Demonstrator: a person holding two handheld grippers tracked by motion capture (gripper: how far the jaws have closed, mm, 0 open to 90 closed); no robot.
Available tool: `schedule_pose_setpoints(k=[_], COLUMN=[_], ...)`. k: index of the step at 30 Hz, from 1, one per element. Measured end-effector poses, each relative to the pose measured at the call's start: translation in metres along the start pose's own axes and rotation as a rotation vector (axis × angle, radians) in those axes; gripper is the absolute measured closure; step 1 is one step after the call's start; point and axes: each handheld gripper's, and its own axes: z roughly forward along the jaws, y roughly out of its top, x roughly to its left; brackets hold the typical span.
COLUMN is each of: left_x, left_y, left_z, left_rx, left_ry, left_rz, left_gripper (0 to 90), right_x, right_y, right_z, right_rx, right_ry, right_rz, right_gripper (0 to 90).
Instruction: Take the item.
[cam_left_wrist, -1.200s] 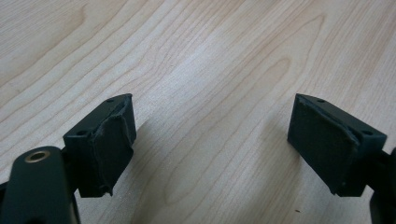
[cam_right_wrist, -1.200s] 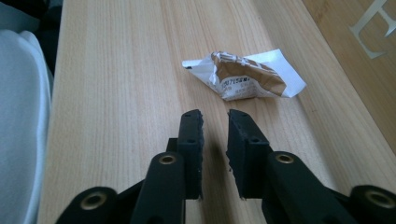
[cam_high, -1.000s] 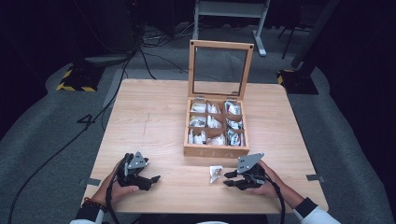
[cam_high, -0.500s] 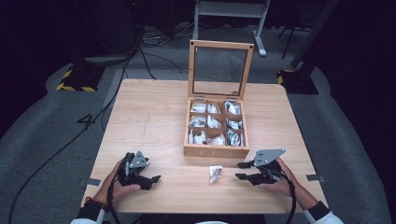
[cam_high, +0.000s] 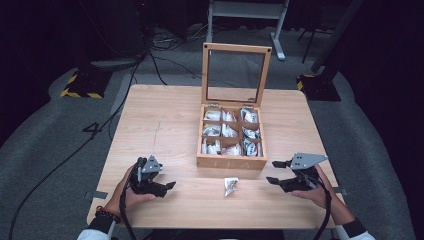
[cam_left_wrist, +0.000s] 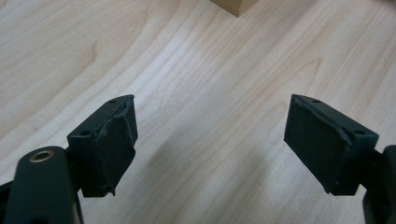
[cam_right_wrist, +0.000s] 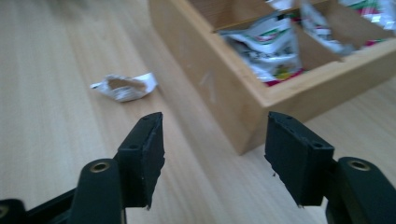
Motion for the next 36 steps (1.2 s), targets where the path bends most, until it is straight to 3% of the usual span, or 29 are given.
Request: schedule_pose_setpoints(k=[3, 8, 10, 15, 18, 22, 26, 34, 36], left_x=[0.006, 0.012, 0.014, 0.018, 0.024, 0.033, 0.042, 0.059, 0.062], left_y=[0.009, 0.026, 0.035, 0.059, 0.074, 0.095, 0.115, 0.141, 0.145], left_z=[-0.001, 0.000, 0.000, 0.004, 0.008, 0.012, 0.015, 0.015, 0.016], left_rx=[-0.017, -0.035, -0.047, -0.084, -0.105, -0.134, -0.133, -0.181, -0.188], left_ry=[-0.005, 0.011, -0.003, -0.006, -0.028, -0.027, -0.005, 0.010, 0.014], left_rz=[-0.023, -0.010, -0.009, 0.015, 0.015, 0.017, 0.015, -0.005, -0.013], left_gripper=[17.7, 17.4, 17.4, 16.7, 16.0, 15.9, 16.1, 16.3, 16.3], right_x=[-0.010, -0.026, -0.032, -0.050, -0.060, -0.075, -0.089, -0.107, -0.111], right_y=[0.001, 0.004, 0.005, 0.009, 0.013, 0.020, 0.031, 0.054, 0.059], right_z=[-0.007, -0.016, -0.018, -0.021, -0.020, -0.016, -0.011, -0.005, -0.003], right_rx=[-0.022, -0.048, -0.053, -0.062, -0.063, -0.053, -0.061, -0.080, -0.103], right_ry=[-0.045, -0.100, -0.118, -0.145, -0.161, -0.170, -0.171, -0.186, -0.216], right_rz=[0.039, 0.068, 0.084, 0.108, 0.117, 0.121, 0.132, 0.142, 0.154], right_gripper=[35.5, 32.6, 31.6, 30.9, 30.9, 35.0, 34.9, 35.0, 35.6])
